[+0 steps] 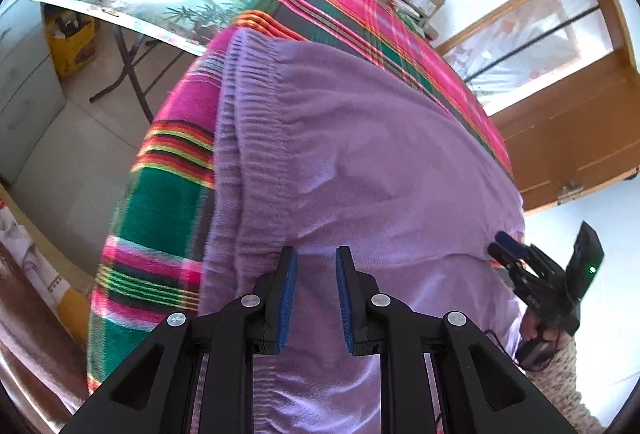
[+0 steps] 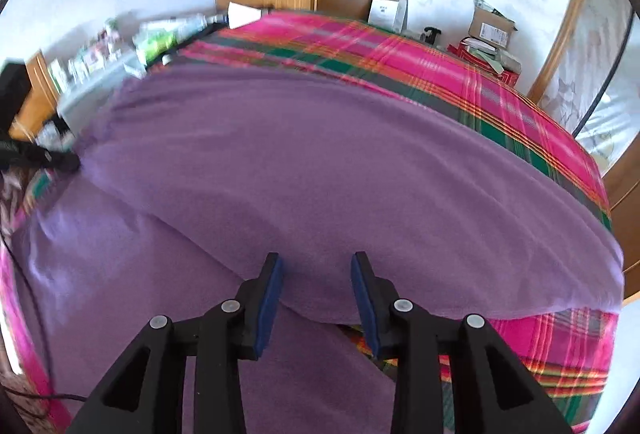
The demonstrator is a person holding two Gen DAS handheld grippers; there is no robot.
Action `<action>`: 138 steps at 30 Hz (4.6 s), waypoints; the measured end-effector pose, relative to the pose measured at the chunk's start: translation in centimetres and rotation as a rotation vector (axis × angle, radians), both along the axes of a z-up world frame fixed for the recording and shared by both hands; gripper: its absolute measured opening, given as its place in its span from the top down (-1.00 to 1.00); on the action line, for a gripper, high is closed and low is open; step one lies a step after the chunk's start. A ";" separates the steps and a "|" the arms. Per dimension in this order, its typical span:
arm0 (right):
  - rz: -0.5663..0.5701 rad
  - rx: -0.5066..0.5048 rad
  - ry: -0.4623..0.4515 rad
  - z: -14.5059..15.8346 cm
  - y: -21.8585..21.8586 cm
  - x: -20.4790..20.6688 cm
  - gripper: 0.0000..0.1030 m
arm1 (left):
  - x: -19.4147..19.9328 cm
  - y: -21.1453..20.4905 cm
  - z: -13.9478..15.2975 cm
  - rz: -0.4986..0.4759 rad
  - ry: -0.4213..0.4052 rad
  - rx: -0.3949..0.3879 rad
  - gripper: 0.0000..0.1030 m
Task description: Fold clothes
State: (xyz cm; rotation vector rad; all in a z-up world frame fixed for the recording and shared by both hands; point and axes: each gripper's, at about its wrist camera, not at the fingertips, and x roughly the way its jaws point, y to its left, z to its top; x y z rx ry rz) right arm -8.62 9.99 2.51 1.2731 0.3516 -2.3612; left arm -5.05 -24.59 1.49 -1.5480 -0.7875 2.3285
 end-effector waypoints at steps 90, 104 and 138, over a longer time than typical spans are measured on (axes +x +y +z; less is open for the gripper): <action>0.228 -0.068 -0.026 -2.3 -10.1 -17.7 -0.11 | -15.2 4.0 0.9 -0.344 0.154 -0.580 0.13; 0.243 -0.067 -0.004 -2.4 -10.0 -17.5 -0.13 | -14.8 4.5 0.8 -0.376 0.196 -0.590 0.05; 0.242 -0.062 0.106 -0.5 -9.1 -11.7 0.89 | -12.5 4.8 1.5 -0.304 0.266 -0.632 0.88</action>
